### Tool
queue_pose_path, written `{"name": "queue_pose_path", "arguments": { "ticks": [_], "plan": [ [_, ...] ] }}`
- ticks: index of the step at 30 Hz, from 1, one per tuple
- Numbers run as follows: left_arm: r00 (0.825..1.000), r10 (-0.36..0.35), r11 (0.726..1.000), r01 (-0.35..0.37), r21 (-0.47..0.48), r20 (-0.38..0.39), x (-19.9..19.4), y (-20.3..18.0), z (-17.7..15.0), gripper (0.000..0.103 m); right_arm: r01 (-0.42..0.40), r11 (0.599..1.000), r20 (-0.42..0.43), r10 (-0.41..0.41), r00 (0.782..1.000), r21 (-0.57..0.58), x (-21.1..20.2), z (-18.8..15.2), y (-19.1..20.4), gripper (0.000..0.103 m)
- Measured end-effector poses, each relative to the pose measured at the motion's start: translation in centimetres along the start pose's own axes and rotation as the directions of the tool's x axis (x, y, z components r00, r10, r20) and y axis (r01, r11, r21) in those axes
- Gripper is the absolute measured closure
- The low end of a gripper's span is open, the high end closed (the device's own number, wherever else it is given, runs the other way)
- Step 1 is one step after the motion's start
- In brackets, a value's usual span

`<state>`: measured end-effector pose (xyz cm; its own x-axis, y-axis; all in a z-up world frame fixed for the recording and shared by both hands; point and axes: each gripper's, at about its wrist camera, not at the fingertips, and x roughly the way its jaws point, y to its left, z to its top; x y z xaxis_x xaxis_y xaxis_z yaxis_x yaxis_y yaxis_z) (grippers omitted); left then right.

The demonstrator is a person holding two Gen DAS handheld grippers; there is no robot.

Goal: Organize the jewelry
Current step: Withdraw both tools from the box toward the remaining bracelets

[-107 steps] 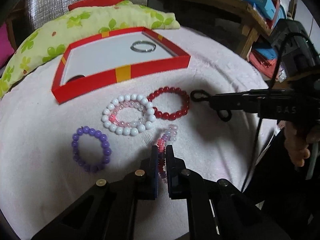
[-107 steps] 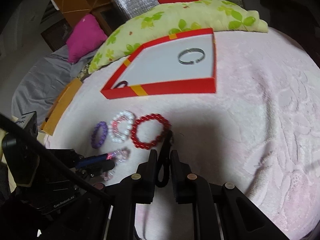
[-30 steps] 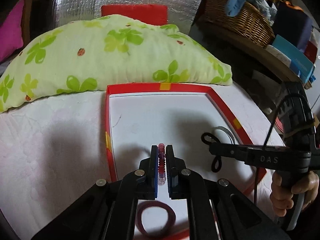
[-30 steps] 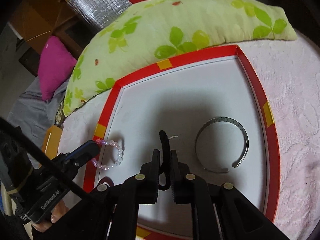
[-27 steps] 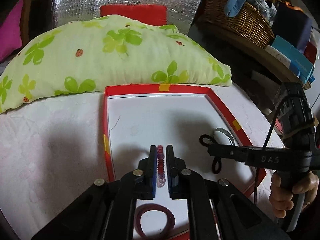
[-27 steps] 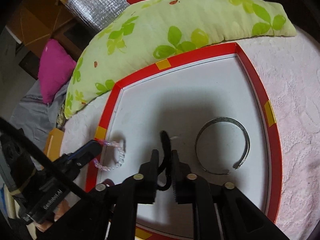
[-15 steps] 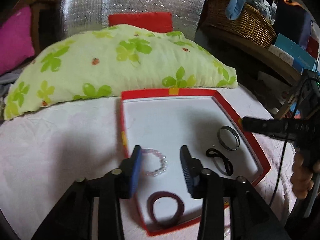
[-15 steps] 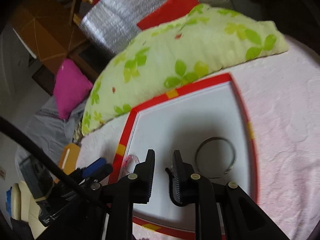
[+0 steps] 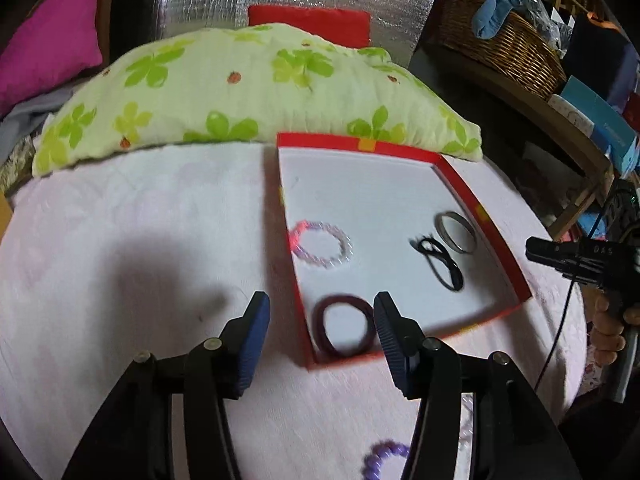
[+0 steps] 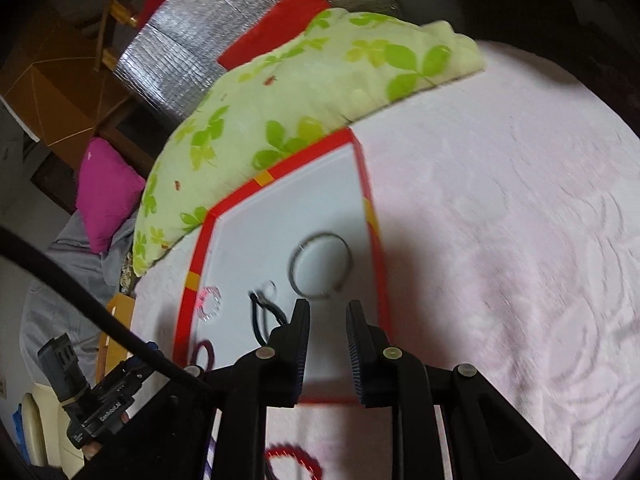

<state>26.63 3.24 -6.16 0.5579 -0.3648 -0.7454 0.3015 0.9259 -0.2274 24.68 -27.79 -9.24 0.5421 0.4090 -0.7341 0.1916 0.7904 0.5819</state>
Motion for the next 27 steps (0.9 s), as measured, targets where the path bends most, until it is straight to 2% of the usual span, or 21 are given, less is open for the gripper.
{"name": "queue_pose_path", "arguments": {
  "ticks": [4,8,11,13,15,21,27],
  "plan": [
    [1.000,-0.013,1.000,0.013,-0.019,-0.026,0.2,-0.3,-1.0,0.046,0.063,0.998,-0.017,-0.063,0.998,0.014,-0.5,-1.4,-1.1,0.082],
    [0.997,-0.057,0.998,0.055,-0.037,-0.058,1.0,-0.5,-1.5,0.046,0.070,0.996,-0.052,-0.068,0.996,0.046,-0.1,-2.3,-2.2,0.082],
    [0.996,-0.068,0.997,0.065,-0.040,-0.064,1.3,-0.7,-1.6,0.046,0.080,0.996,-0.059,-0.079,0.995,0.030,0.6,-2.7,-2.1,0.082],
    [0.995,-0.080,0.996,0.077,-0.052,-0.060,1.3,-0.5,-1.6,0.046,0.081,0.997,-0.053,-0.081,0.995,0.008,1.0,-2.8,-1.7,0.086],
    [0.994,-0.095,0.993,0.091,-0.069,-0.055,1.3,-0.2,-1.5,0.046,0.123,0.992,-0.032,-0.124,0.992,-0.036,1.2,-2.8,-1.1,0.089],
    [0.996,-0.077,0.995,0.073,-0.065,-0.049,1.2,-0.5,-1.8,0.046,0.165,0.979,-0.001,-0.167,0.986,-0.118,1.8,-2.8,-0.1,0.091],
    [0.996,-0.072,0.995,0.068,-0.073,-0.052,0.9,-0.7,-2.5,0.045,0.134,0.988,-0.013,-0.135,0.991,-0.077,1.6,-2.4,-0.6,0.089]
  ]
}}
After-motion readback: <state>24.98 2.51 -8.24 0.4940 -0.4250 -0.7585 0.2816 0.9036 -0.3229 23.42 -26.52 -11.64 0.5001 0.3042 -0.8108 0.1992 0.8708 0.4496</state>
